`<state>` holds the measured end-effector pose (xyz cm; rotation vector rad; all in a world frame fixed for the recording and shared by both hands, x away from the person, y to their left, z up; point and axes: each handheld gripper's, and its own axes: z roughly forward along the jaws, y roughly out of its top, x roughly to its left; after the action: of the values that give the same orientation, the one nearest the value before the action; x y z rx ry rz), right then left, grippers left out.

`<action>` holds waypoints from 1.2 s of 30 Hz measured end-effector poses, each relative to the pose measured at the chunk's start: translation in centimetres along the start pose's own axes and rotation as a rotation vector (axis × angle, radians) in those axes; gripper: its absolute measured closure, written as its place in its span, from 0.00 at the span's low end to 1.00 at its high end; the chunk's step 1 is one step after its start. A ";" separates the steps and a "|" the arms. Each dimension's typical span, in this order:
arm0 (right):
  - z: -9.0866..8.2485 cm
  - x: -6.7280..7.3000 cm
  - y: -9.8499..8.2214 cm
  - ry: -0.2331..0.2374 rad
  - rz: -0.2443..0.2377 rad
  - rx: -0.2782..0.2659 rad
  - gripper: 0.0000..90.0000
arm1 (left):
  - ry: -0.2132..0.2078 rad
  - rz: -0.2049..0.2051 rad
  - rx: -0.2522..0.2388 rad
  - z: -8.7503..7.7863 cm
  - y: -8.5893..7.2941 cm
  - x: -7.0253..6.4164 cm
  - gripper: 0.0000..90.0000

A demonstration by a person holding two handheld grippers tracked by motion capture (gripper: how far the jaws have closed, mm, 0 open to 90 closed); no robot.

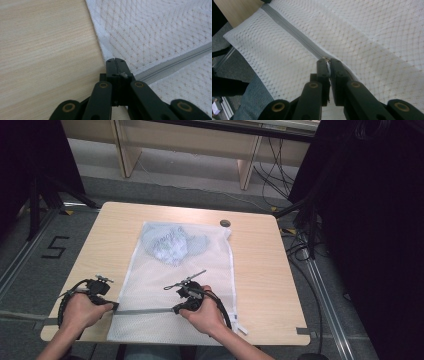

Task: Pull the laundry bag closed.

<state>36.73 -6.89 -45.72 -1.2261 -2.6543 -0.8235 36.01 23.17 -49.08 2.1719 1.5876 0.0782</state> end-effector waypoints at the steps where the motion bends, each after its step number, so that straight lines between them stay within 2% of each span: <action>1: -0.1 -0.1 0.0 -0.003 -0.004 -0.003 0.97 | 0.000 -0.001 0.000 0.0 0.0 0.0 1.00; 10: -0.3 -0.3 -0.2 -0.005 0.005 0.003 0.97 | 0.000 0.000 0.000 0.0 0.0 0.0 1.00; 11: -0.3 -0.3 -0.2 -0.003 -0.006 0.000 0.97 | 0.000 -0.001 -0.001 0.0 0.0 0.0 1.00; 12: -0.3 -0.2 -0.2 0.003 0.009 0.006 0.97 | 0.001 0.000 0.000 0.0 0.0 0.0 1.00; 14: -0.3 -0.4 -0.3 -0.012 -0.005 -0.003 0.97 | -0.001 0.001 -0.002 0.0 0.0 0.0 1.00; 16: -0.4 -0.4 -0.3 -0.005 0.008 -0.001 0.97 | 0.000 0.000 -0.001 0.0 0.0 0.0 1.00; 31: -0.9 -0.9 -0.8 -0.011 0.016 -0.002 0.97 | 0.001 0.001 -0.001 0.0 0.0 0.0 1.00; 32: -1.0 -1.1 -0.8 -0.014 0.002 -0.008 0.97 | 0.001 0.000 -0.001 0.0 0.0 0.0 1.00; 36: -1.1 -1.1 -0.9 -0.017 0.029 0.007 0.97 | 0.001 0.001 -0.001 0.0 0.0 0.0 1.00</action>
<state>36.62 -8.67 -45.54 -1.2726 -2.6433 -0.8021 36.00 23.15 -49.09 2.1719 1.5868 0.0799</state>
